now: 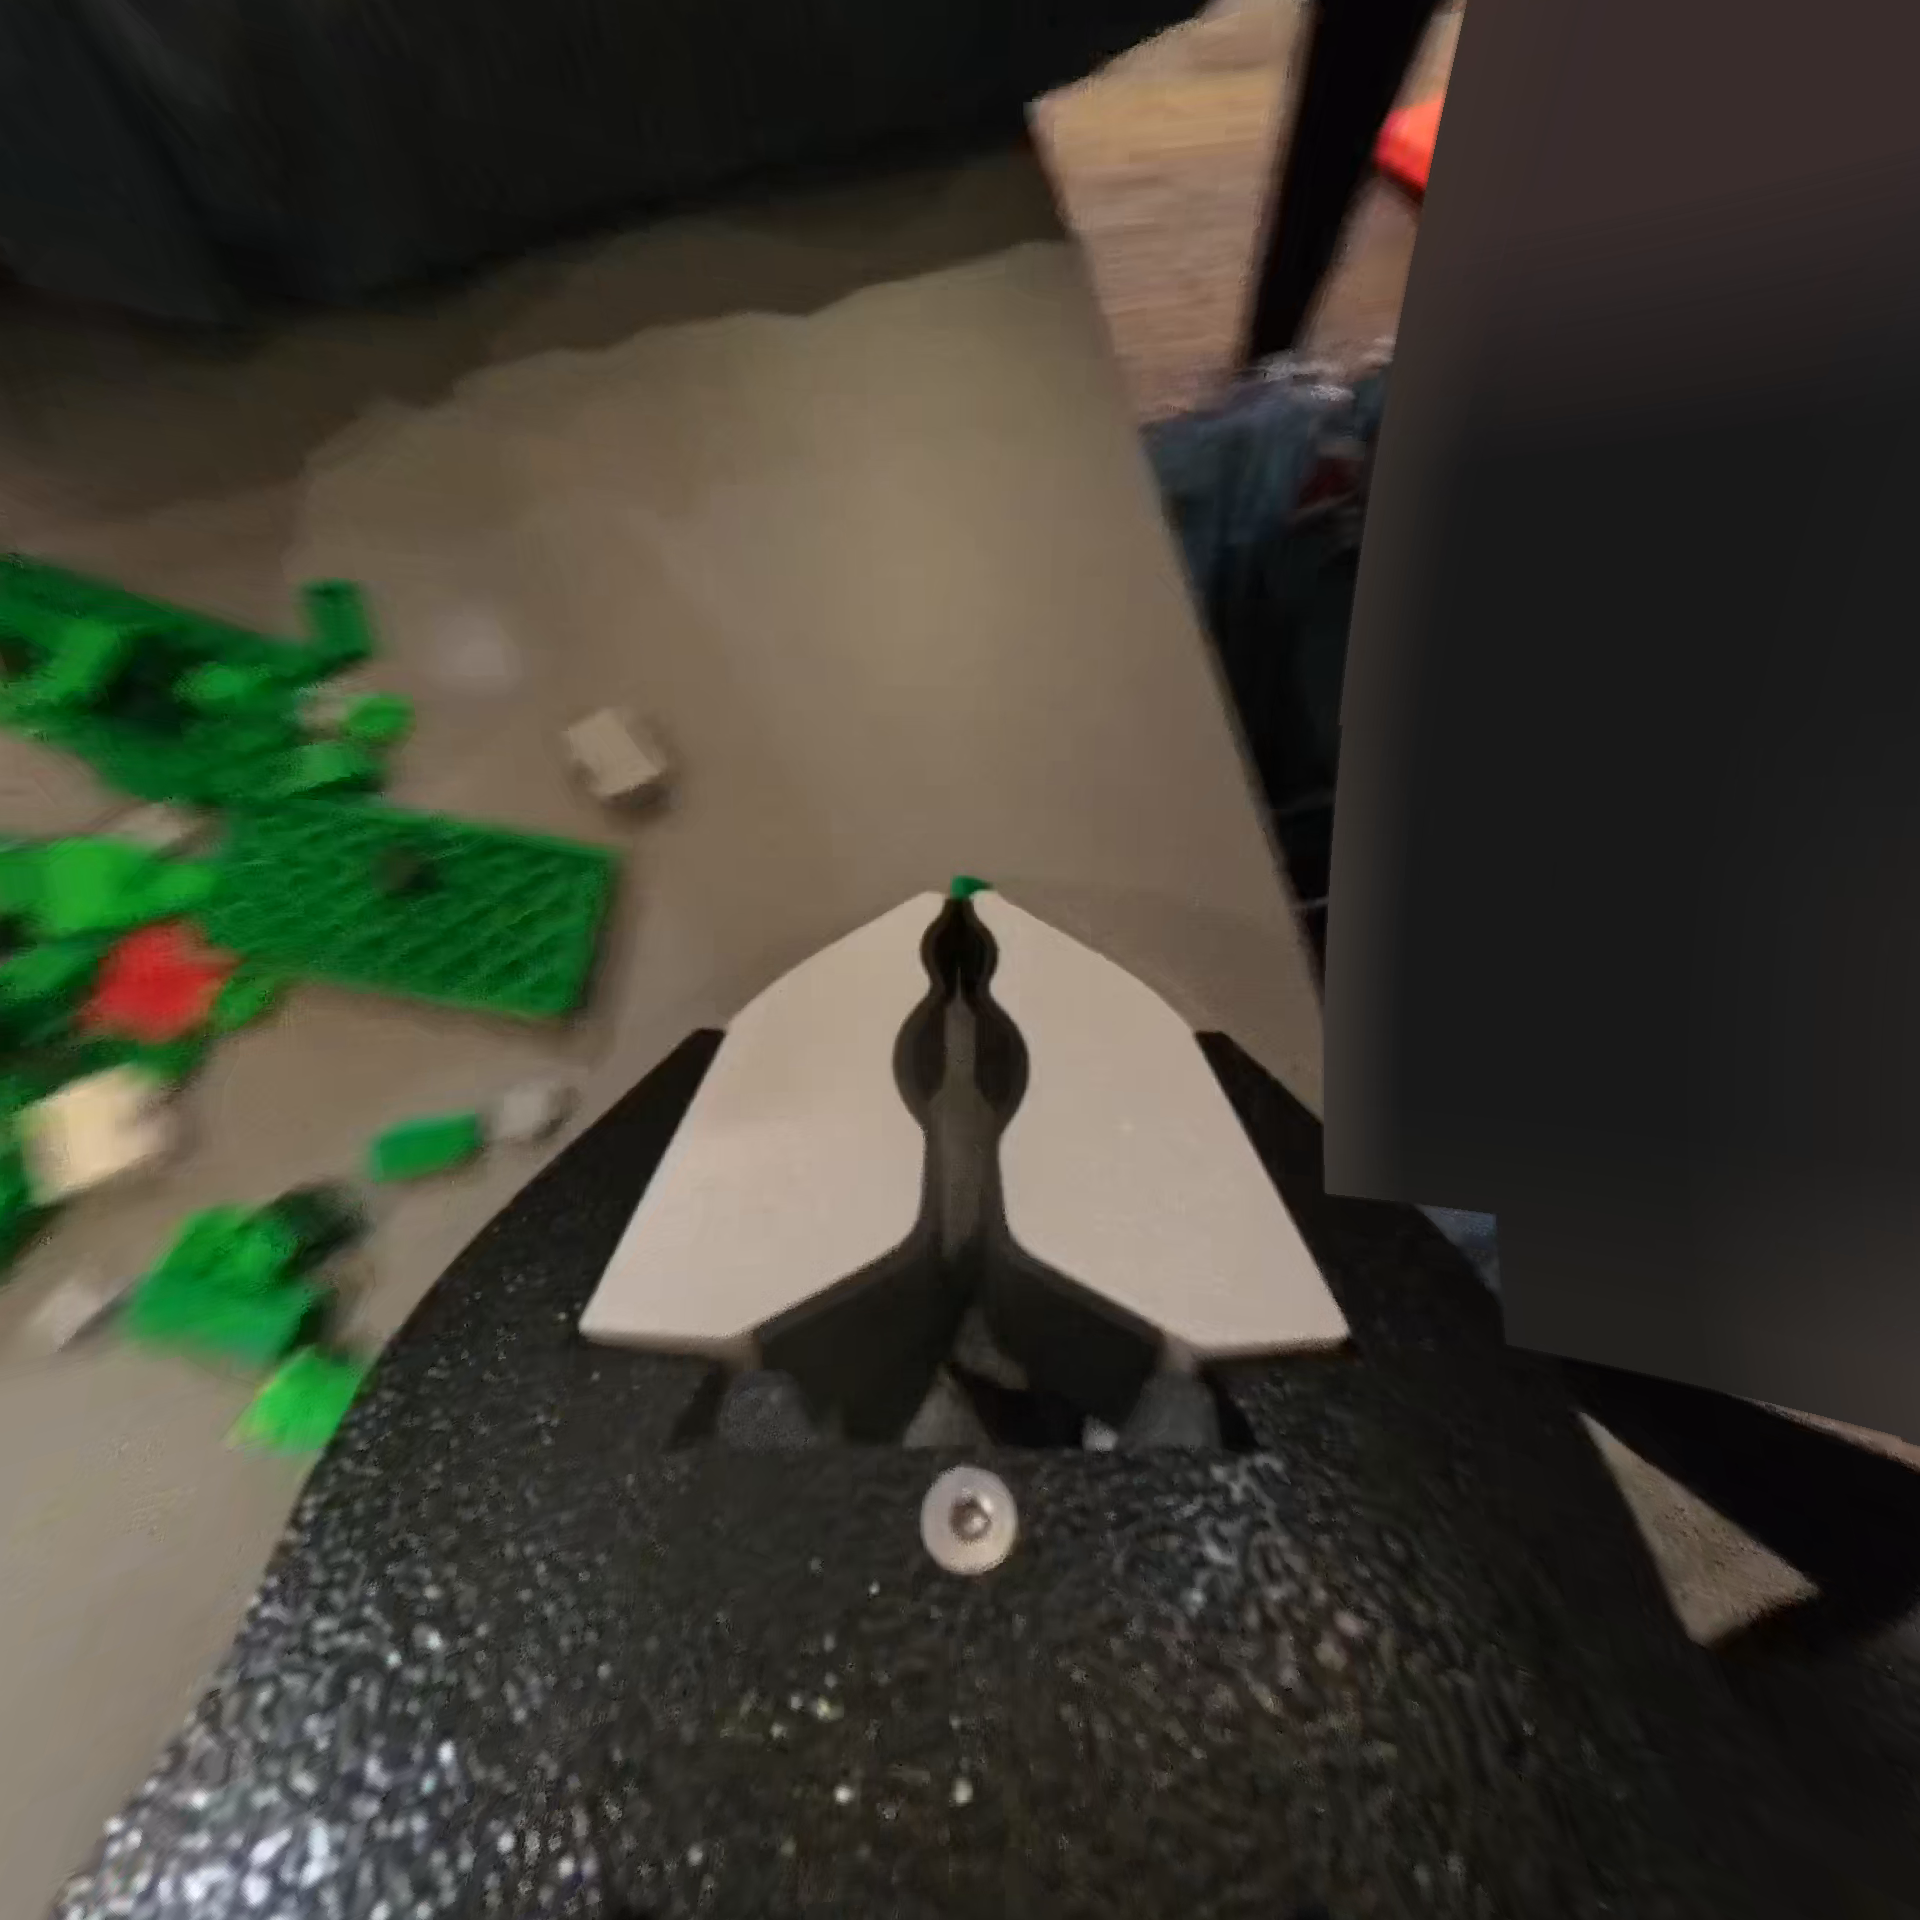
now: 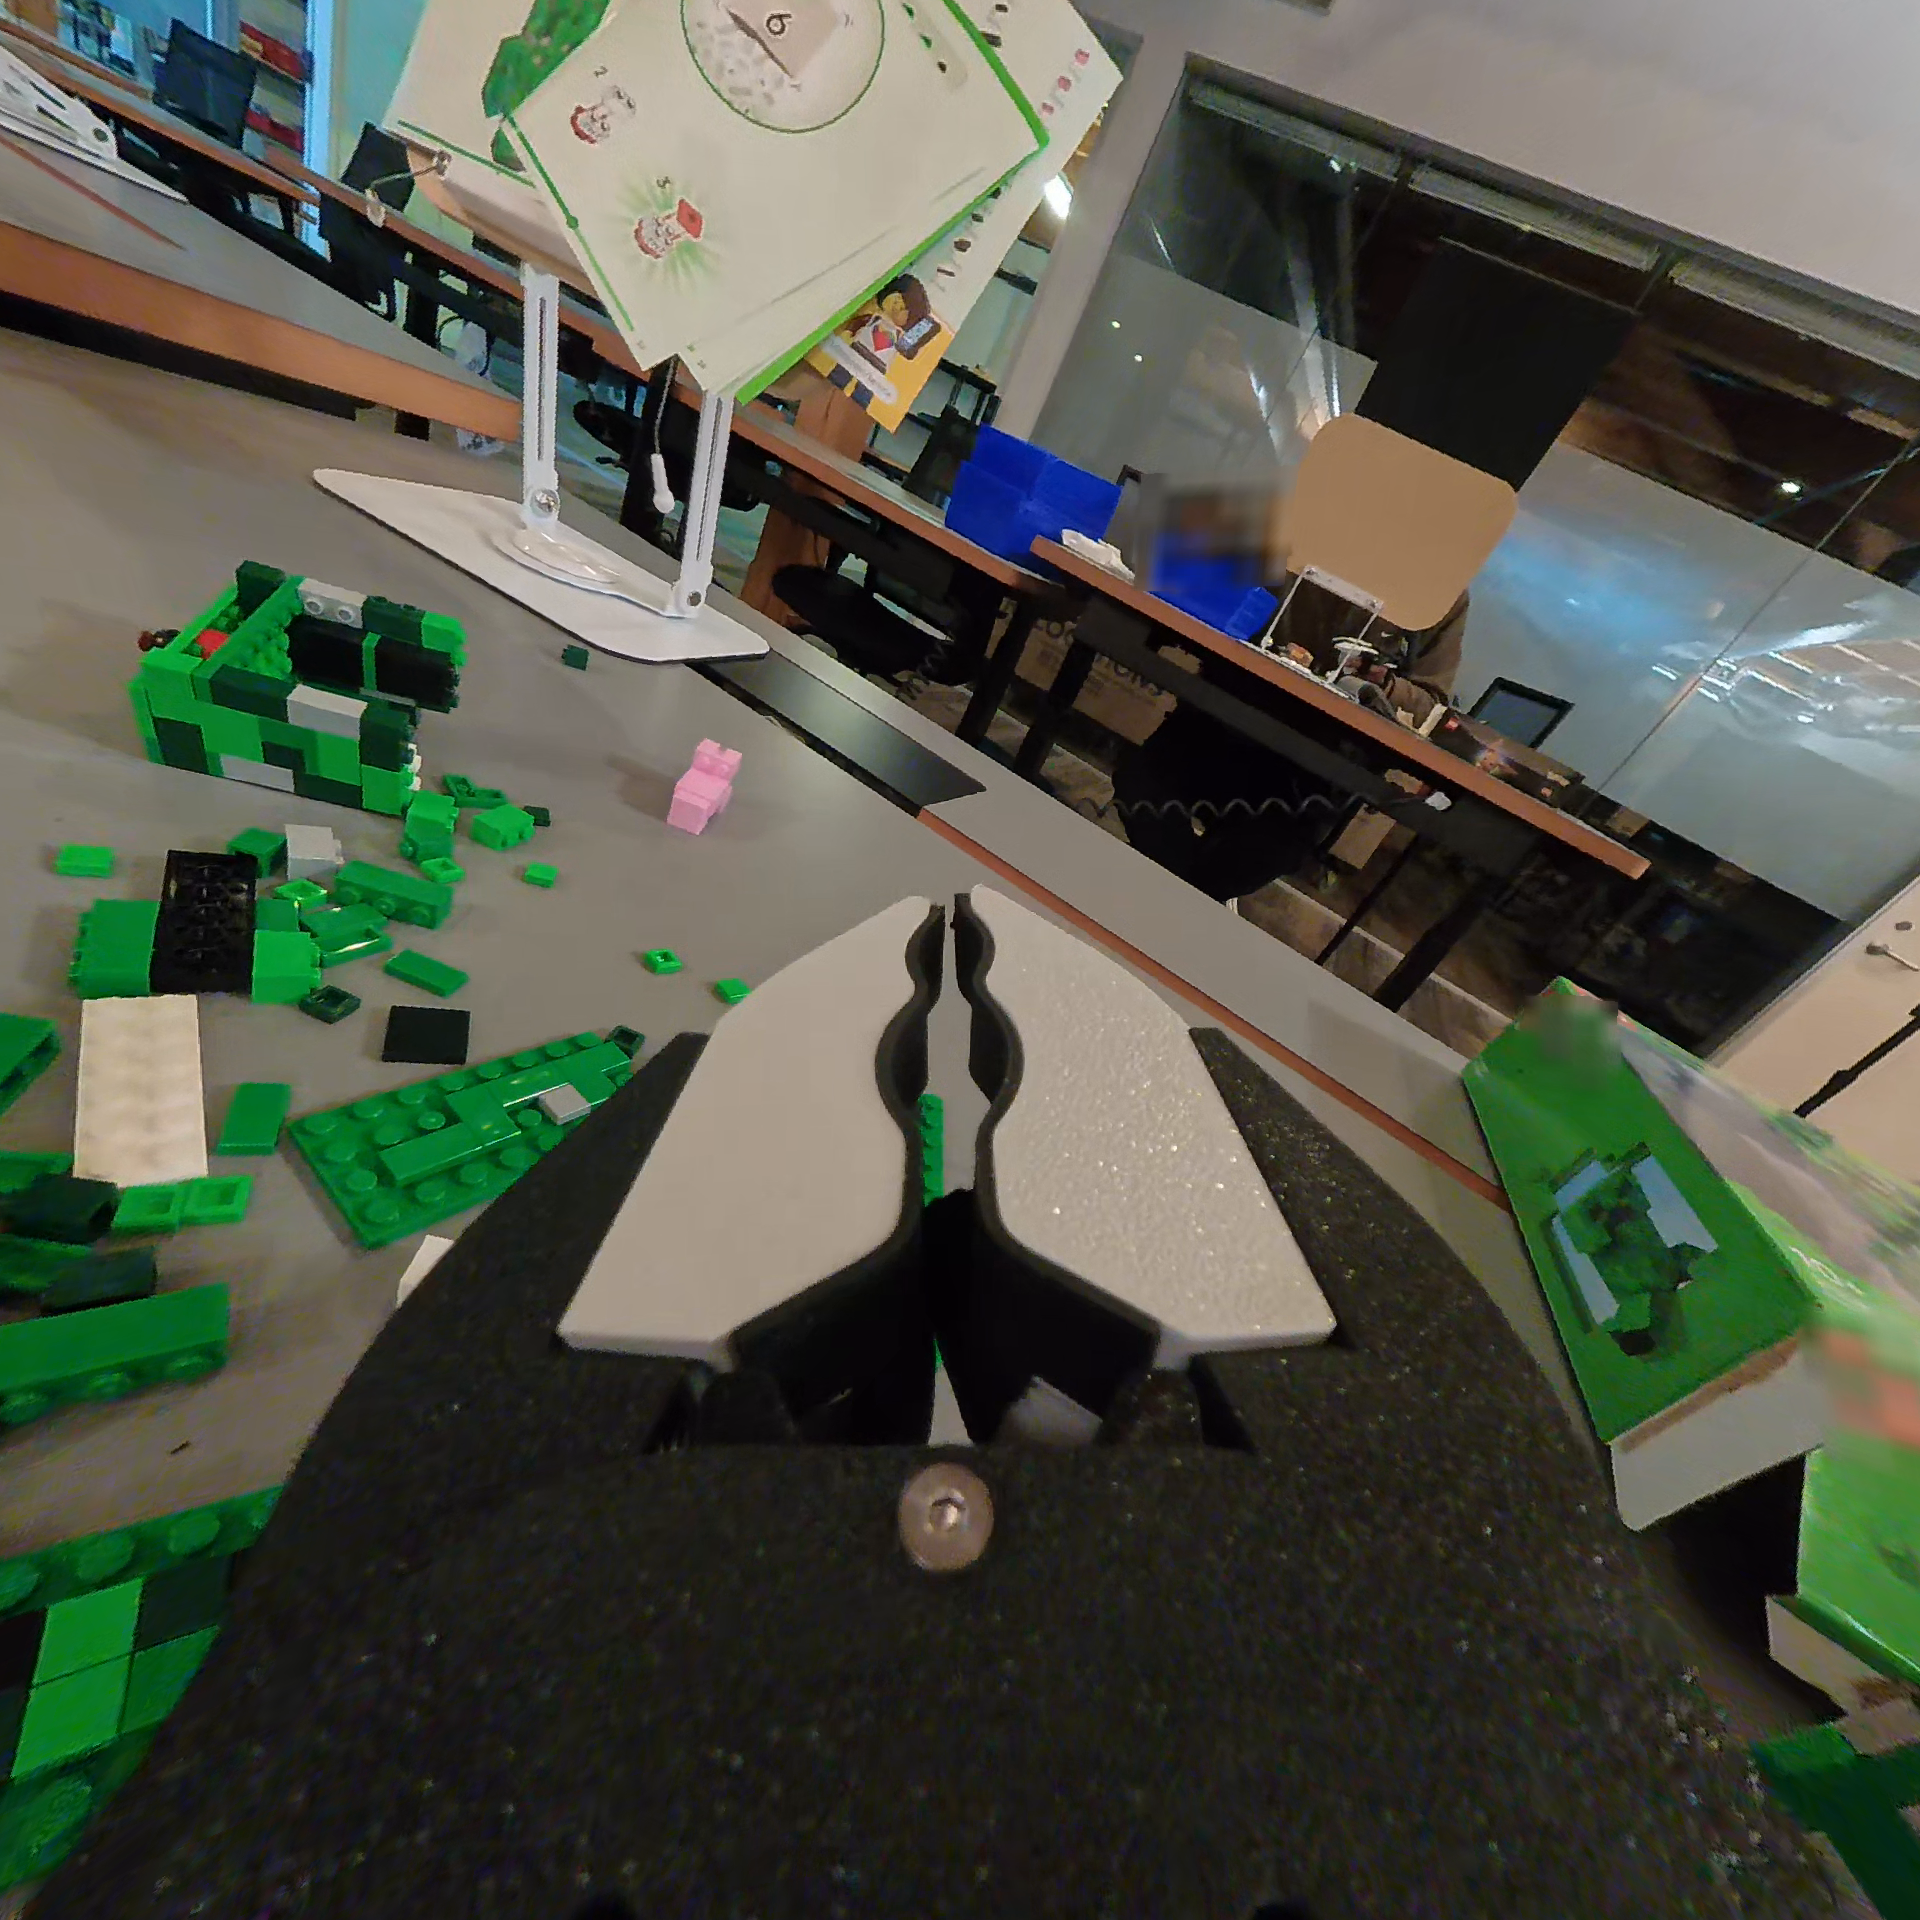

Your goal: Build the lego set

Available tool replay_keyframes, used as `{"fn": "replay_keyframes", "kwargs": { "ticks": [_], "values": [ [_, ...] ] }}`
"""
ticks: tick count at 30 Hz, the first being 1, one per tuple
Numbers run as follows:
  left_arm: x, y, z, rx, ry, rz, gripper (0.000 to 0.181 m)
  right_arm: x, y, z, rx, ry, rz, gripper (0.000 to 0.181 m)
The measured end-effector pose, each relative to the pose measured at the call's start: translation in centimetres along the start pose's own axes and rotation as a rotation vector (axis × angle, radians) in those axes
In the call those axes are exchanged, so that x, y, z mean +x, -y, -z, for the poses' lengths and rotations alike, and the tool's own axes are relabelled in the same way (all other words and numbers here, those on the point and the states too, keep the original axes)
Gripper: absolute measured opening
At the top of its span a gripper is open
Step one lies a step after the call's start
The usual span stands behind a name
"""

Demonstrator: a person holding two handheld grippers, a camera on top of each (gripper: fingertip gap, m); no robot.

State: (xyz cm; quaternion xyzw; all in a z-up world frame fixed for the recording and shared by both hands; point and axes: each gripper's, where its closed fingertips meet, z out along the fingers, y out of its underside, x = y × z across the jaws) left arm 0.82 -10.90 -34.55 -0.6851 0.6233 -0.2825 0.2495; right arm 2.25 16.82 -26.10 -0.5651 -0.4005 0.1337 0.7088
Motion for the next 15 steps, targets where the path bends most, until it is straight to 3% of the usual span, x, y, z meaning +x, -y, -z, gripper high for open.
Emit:
{"fn": "replay_keyframes", "kwargs": {
  "ticks": [1,3,6,8,10,13,14,15],
  "values": [
    [-2.2,-0.1,1.4,0.022,0.126,0.03,0.0,0.0,0.0,0.0,0.002,-0.002,0.005,0.001],
    [-7.7,-0.7,5.7,0.129,0.424,0.164,0.0,0.0,0.0,-0.1,0.001,-0.003,0.01,0.001],
    [-13.1,-3.9,10.5,0.196,0.667,0.378,0.0,-0.2,0.0,-0.2,0.002,0.004,0.013,0.002],
    [-14.9,-6.1,11.4,0.163,0.71,0.449,0.0,-0.2,0.0,-0.2,0.002,0.01,0.014,0.001],
    [-15.8,-6.7,11.3,0.169,0.7,0.485,0.0,-0.1,0.1,-0.2,0.006,0.004,0.011,0.002],
    [-16.2,-3.7,10.5,0.296,0.653,0.478,0.004,0.8,0.1,-0.2,0.013,-0.048,-0.009,0.008],
    [-16.5,-2.5,10.0,0.333,0.648,0.478,0.026,1.1,0.2,-0.1,0.016,-0.069,-0.021,0.01],
    [-16.8,-1.5,9.3,0.351,0.636,0.49,0.036,1.6,0.2,0.0,0.02,-0.09,-0.036,0.011]
  ]
}}
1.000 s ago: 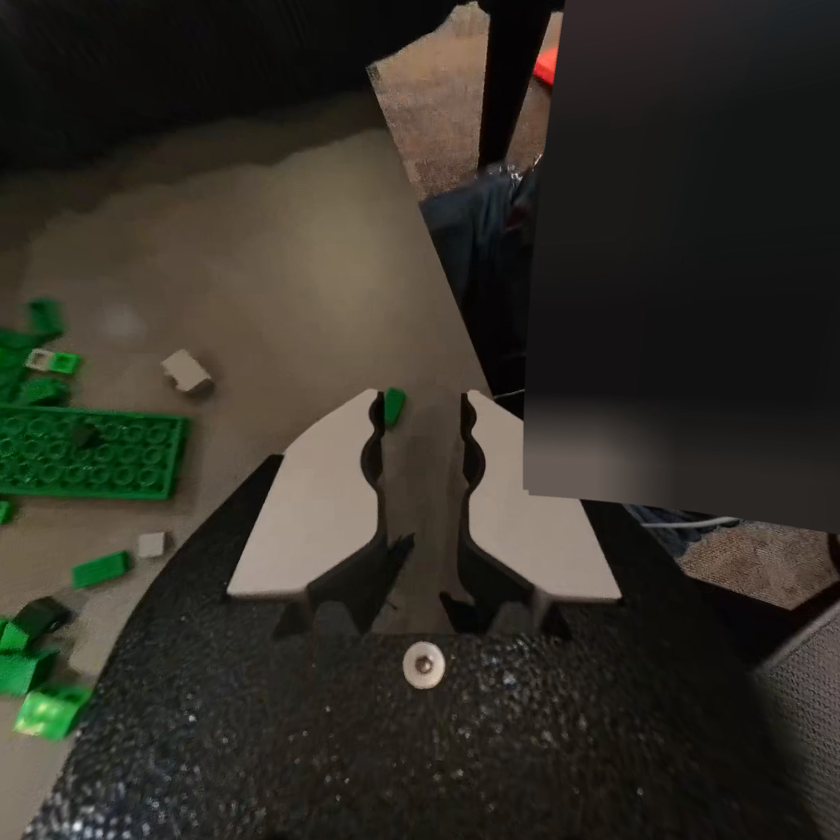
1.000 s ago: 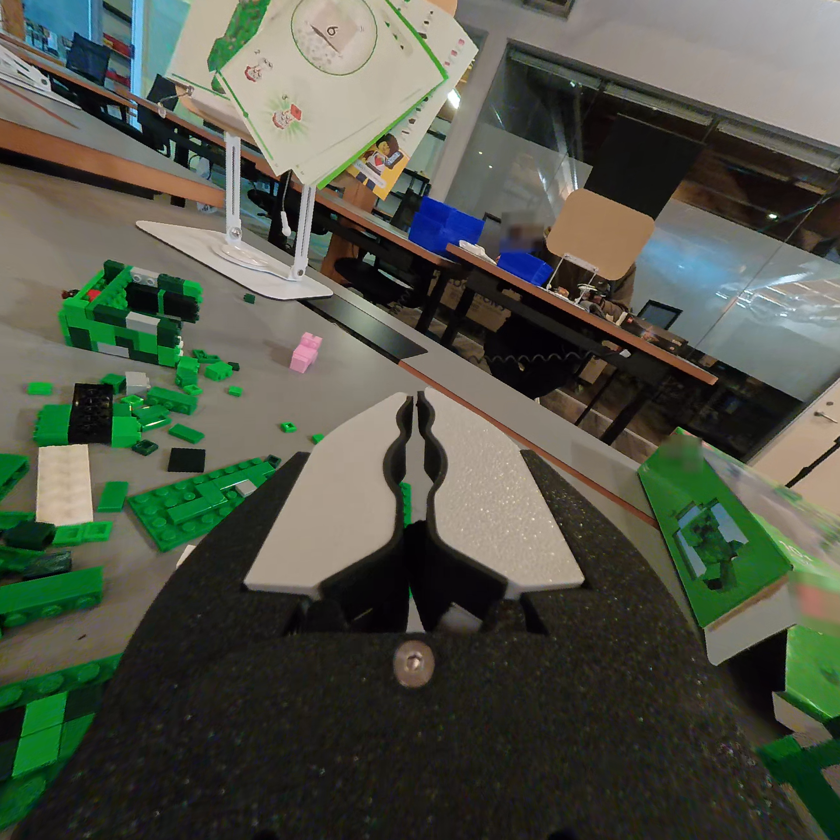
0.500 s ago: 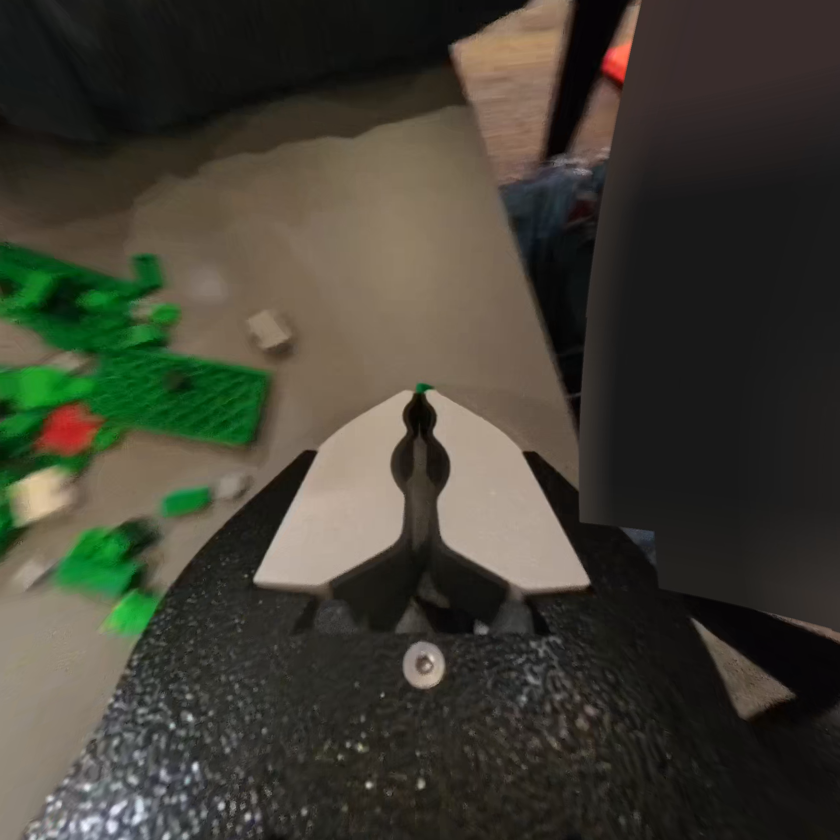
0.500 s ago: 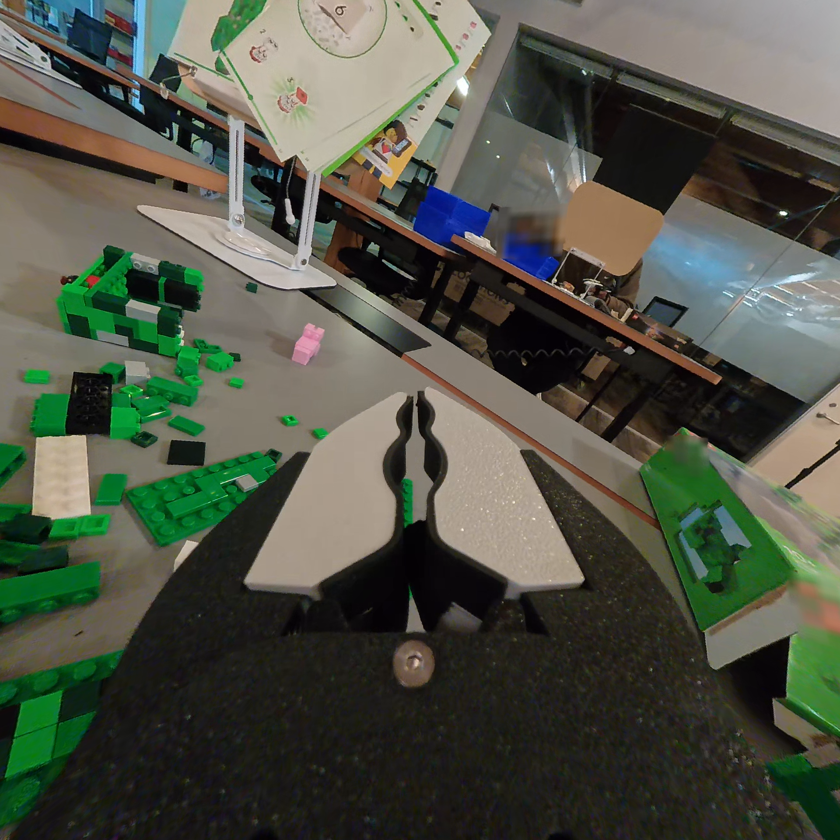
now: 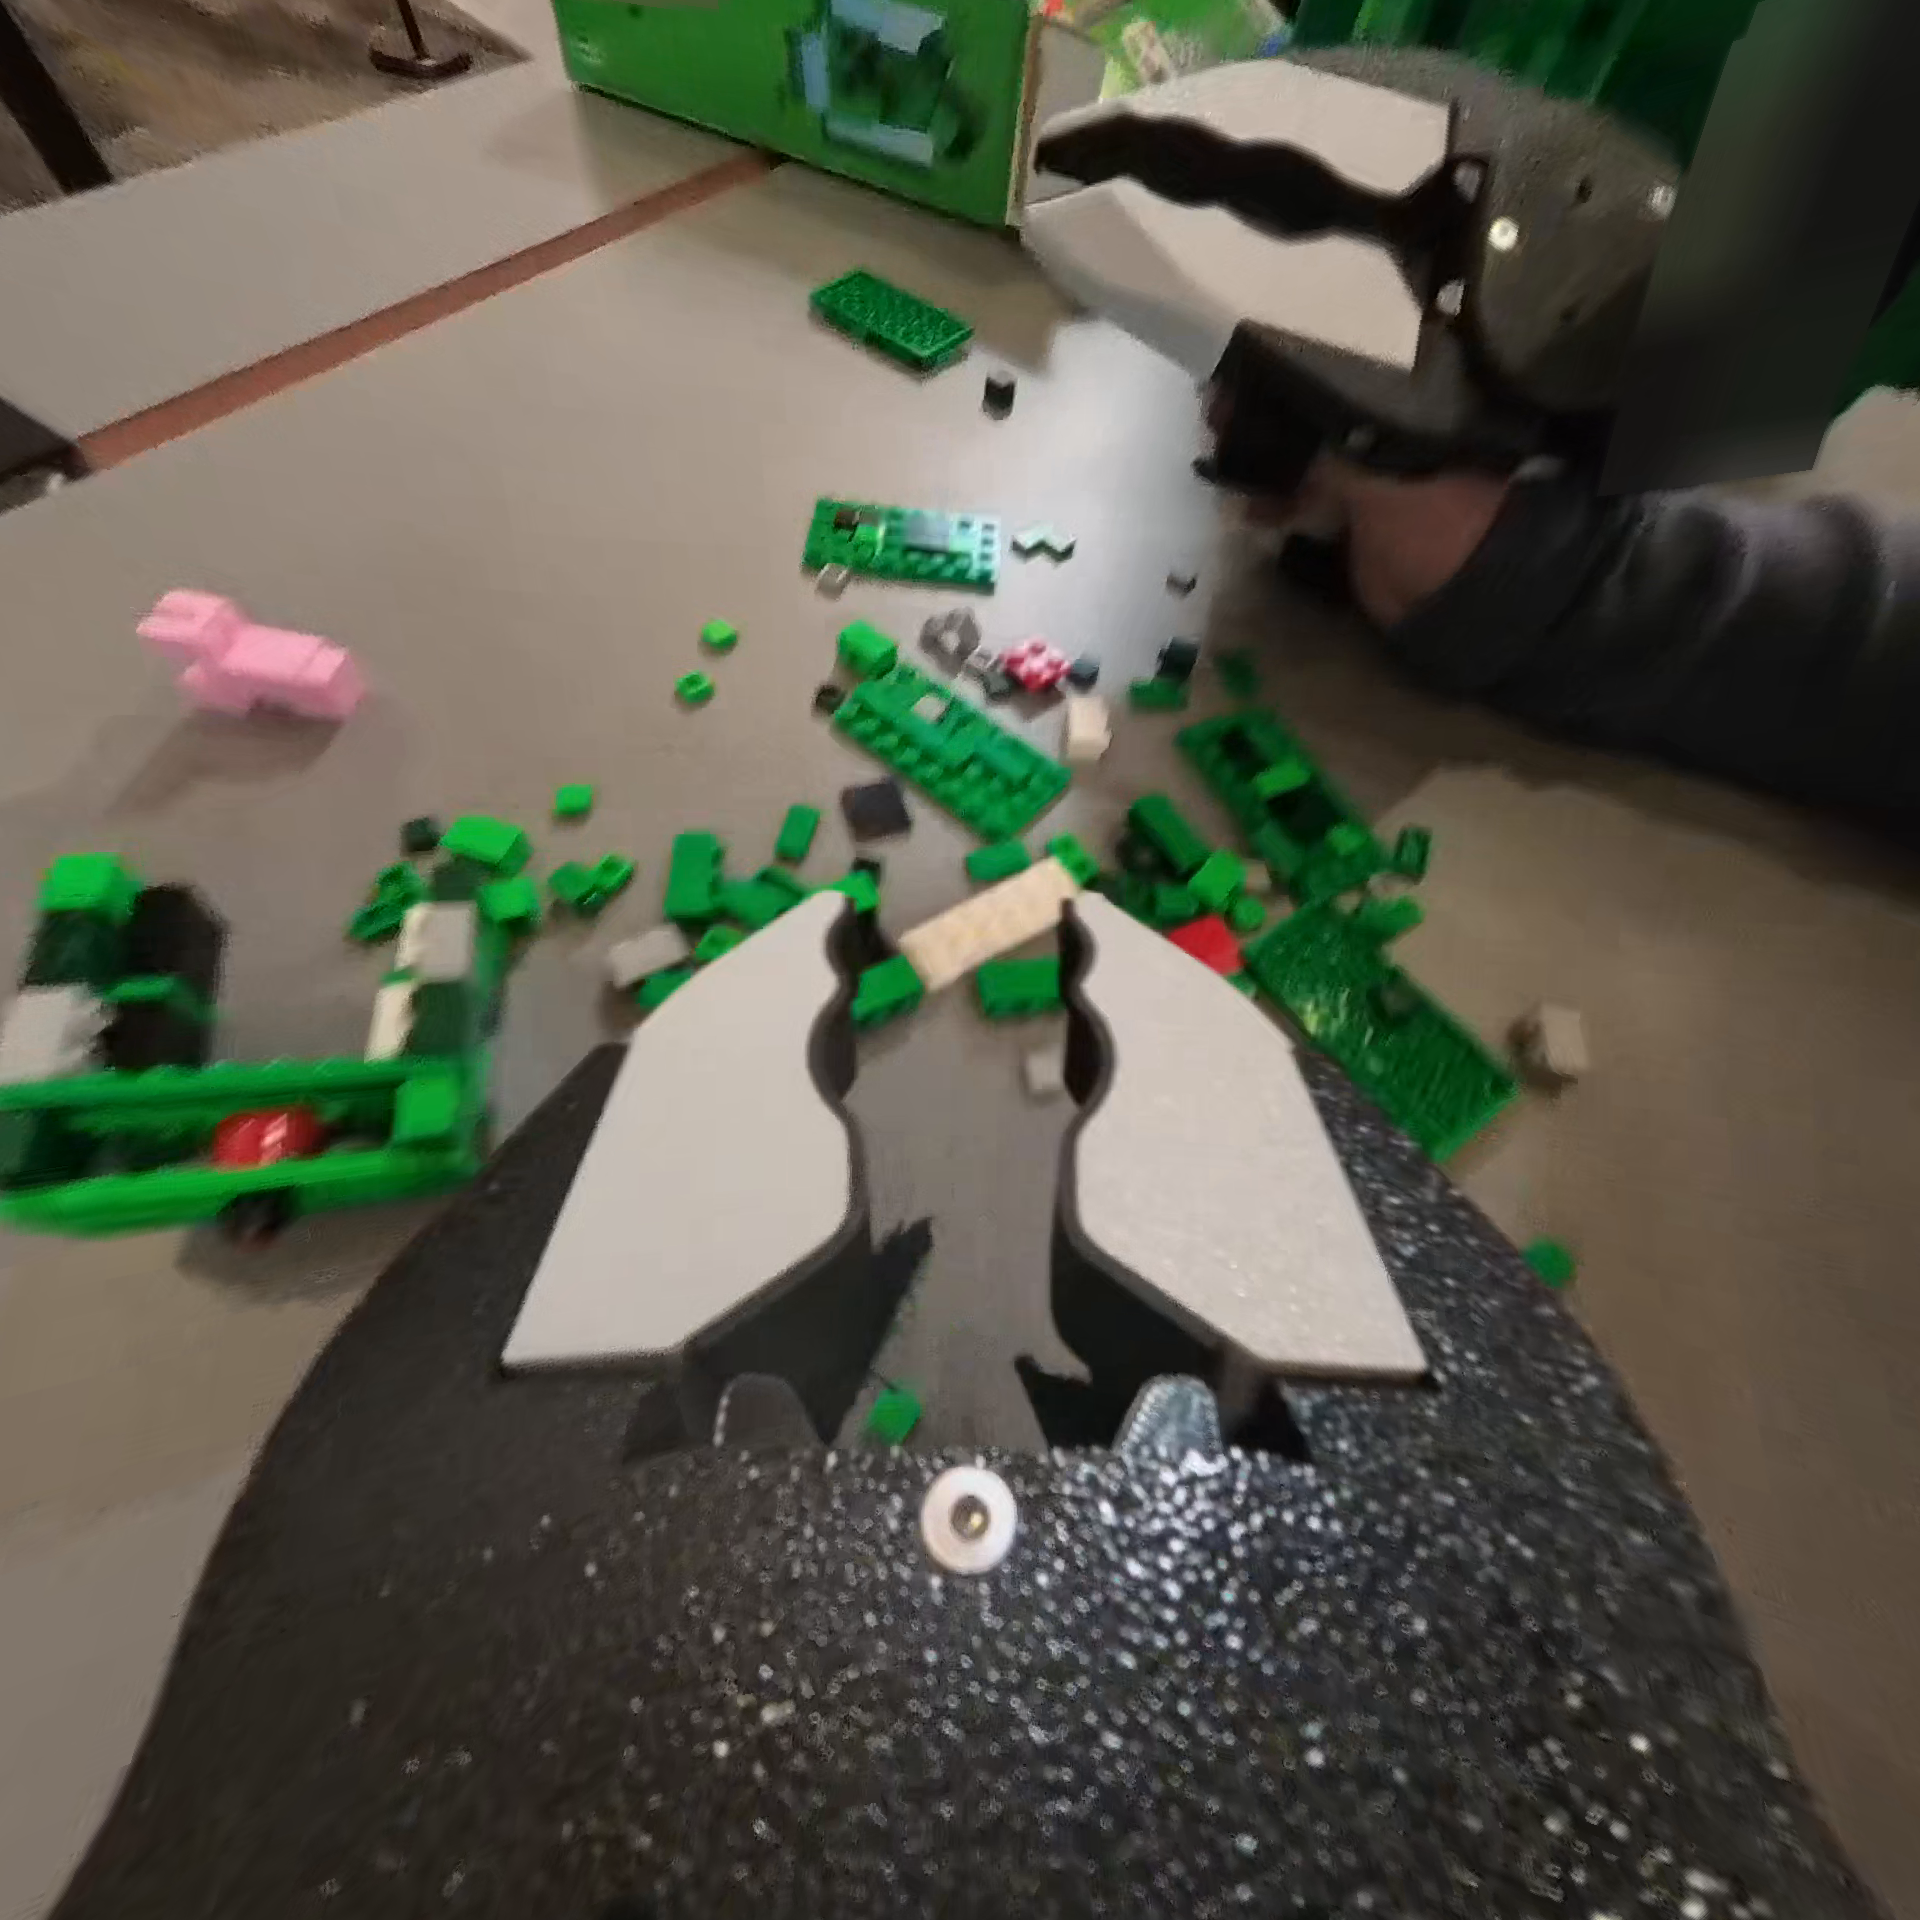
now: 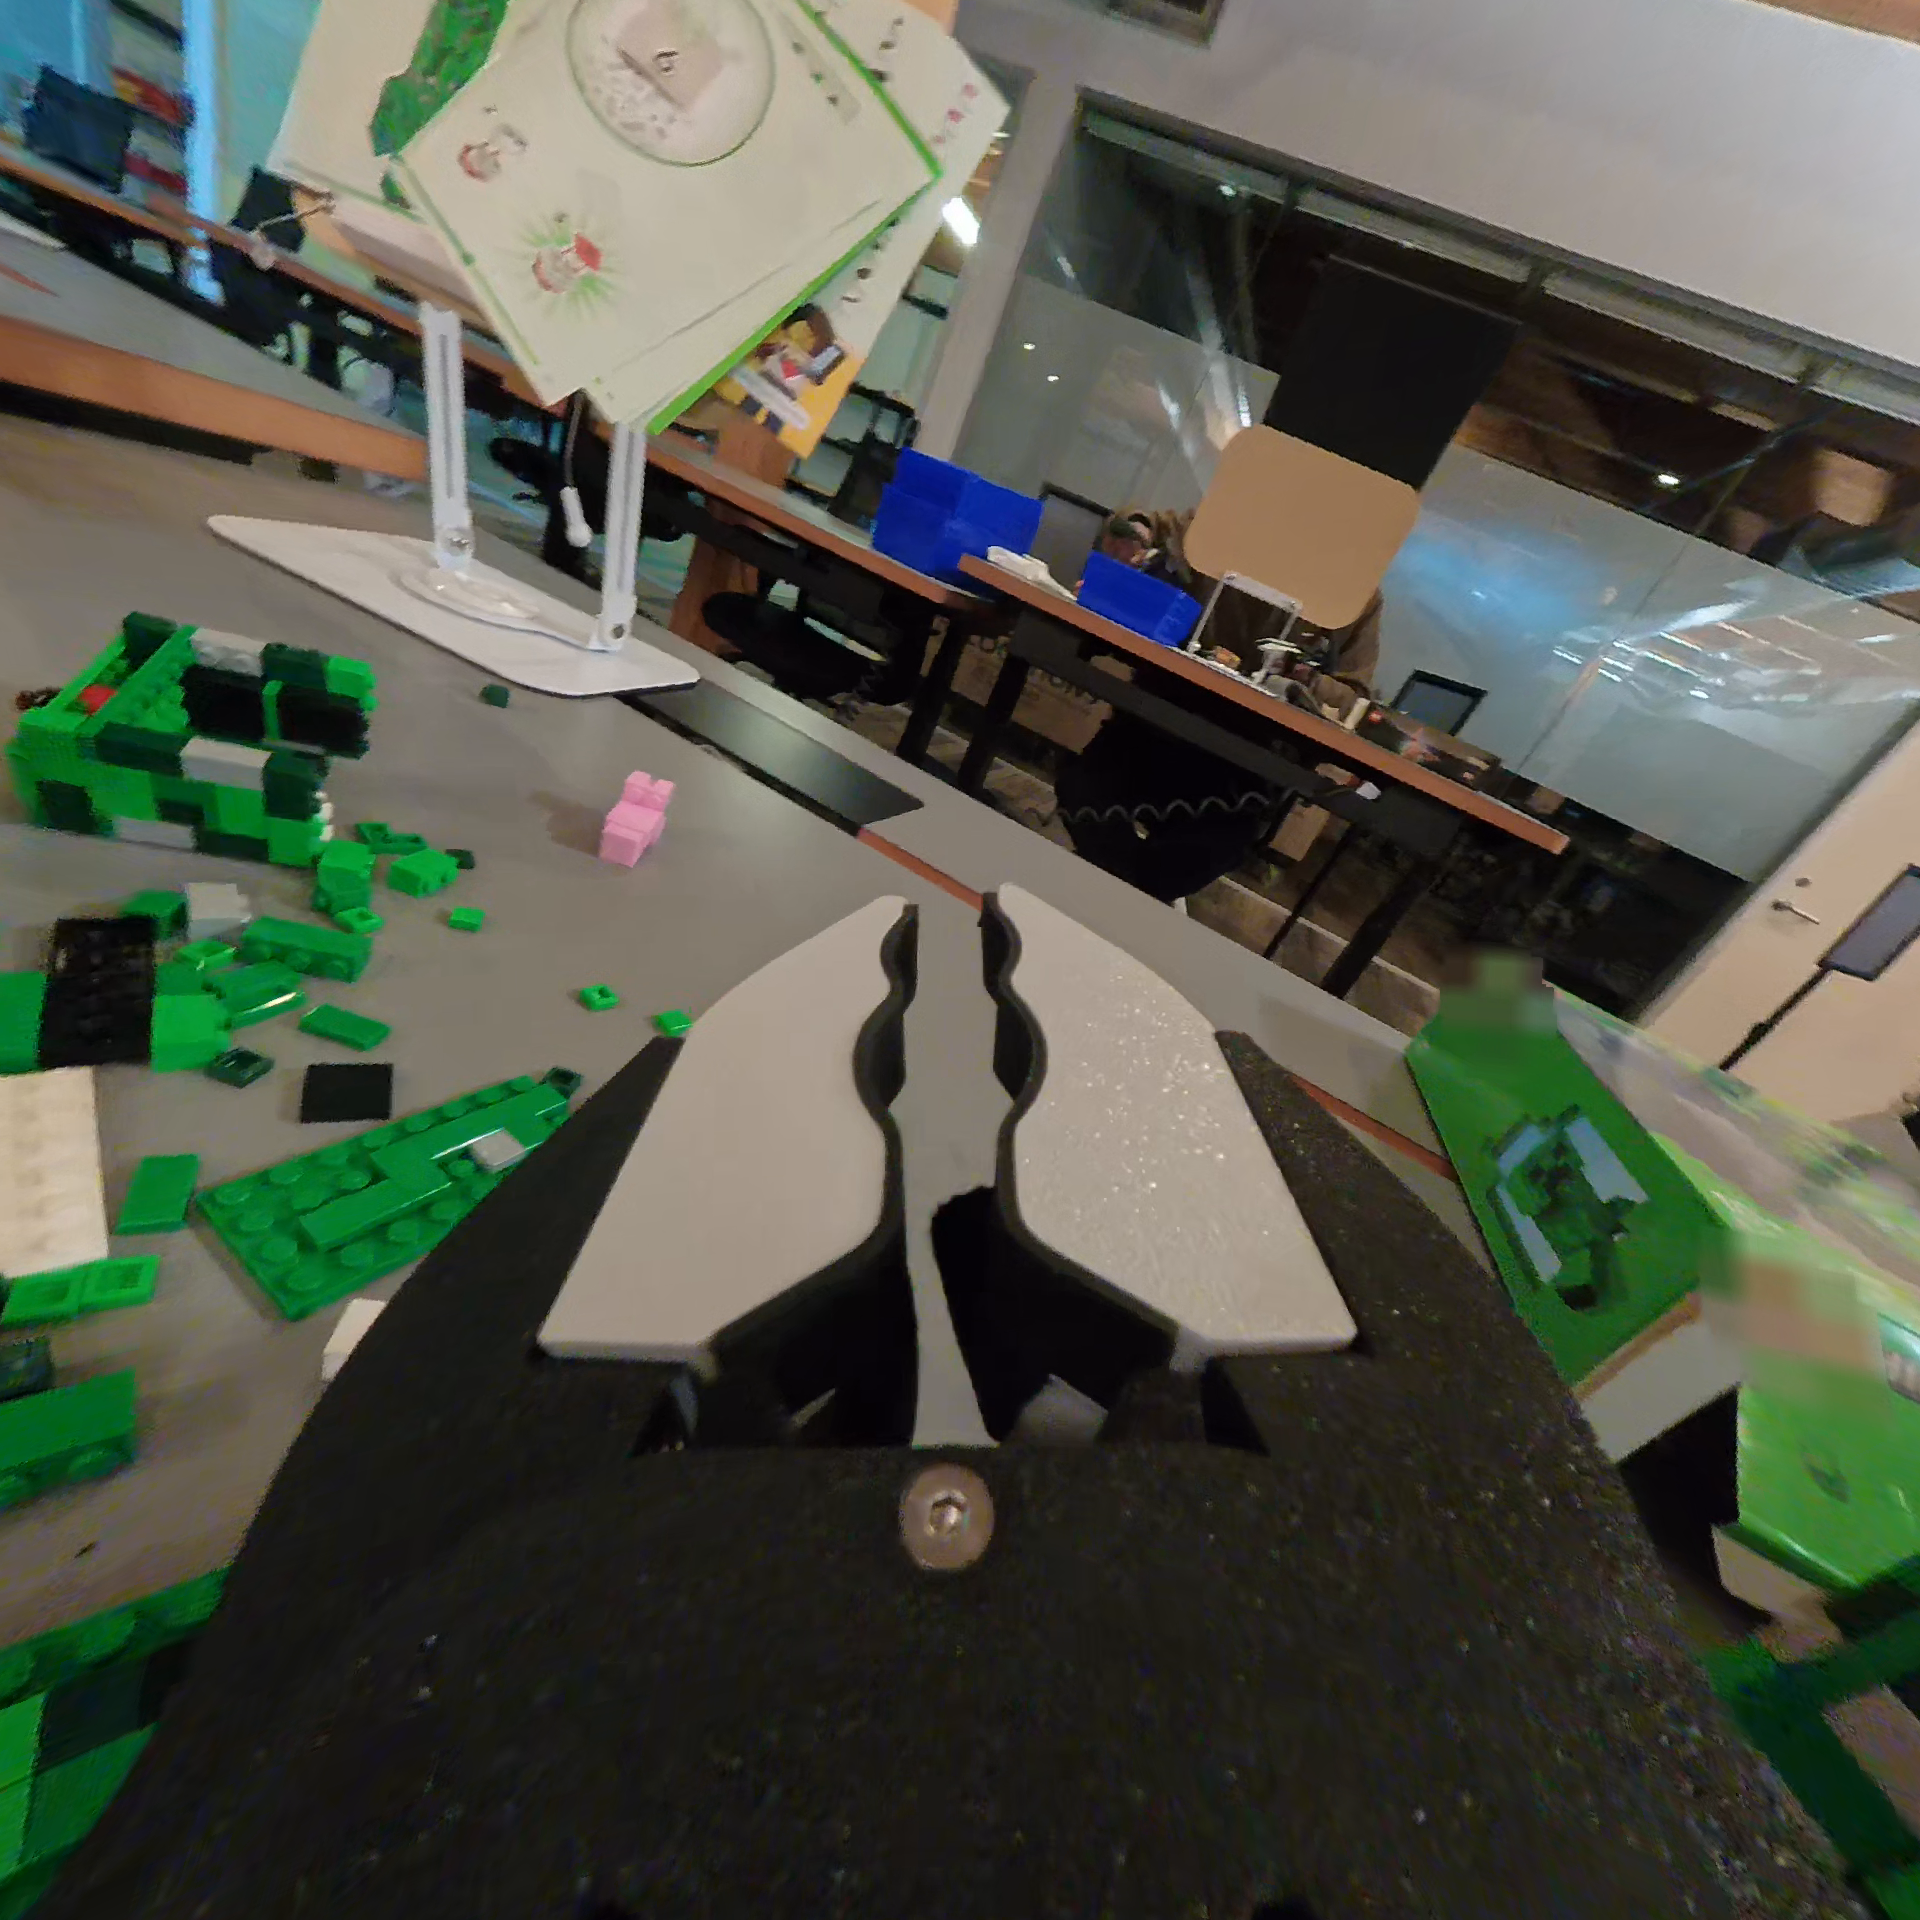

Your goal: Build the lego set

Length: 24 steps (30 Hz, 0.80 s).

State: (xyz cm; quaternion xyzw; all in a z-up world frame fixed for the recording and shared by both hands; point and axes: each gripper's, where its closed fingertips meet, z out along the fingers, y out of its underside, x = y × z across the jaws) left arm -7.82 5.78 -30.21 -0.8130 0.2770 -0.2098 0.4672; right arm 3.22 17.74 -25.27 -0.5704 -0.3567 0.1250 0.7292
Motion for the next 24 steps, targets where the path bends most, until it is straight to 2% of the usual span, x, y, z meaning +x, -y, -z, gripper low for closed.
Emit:
{"fn": "replay_keyframes", "kwargs": {
  "ticks": [2,6,10,14,16,19,24],
  "values": [
    [0.8,0.8,-2.4,-0.022,0.006,0.037,0.056,1.0,0.0,0.2,0.003,-0.05,-0.033,0.017],
    [0.6,1.6,-6.5,-0.073,0.064,-0.009,0.055,2.1,-0.2,0.4,-0.001,-0.089,-0.105,0.028],
    [0.4,1.3,-9.6,-0.197,0.045,0.085,0.062,2.2,-0.4,0.4,-0.015,-0.082,-0.136,0.032],
    [0.0,3.9,-11.7,-0.157,0.039,0.039,0.059,2.3,-0.4,0.5,-0.011,-0.087,-0.136,0.033],
    [-0.4,5.8,-12.6,-0.137,-0.011,-0.073,0.056,2.5,-0.2,0.6,0.001,-0.1,-0.134,0.031],
    [-0.5,7.6,-13.8,-0.183,-0.168,-0.319,0.058,3.4,0.4,1.3,0.054,-0.15,-0.152,0.027],
    [-2.1,6.1,-15.9,-0.447,-0.353,-0.82,0.063,3.6,2.5,2.3,0.184,-0.156,-0.153,0.024]
  ]
}}
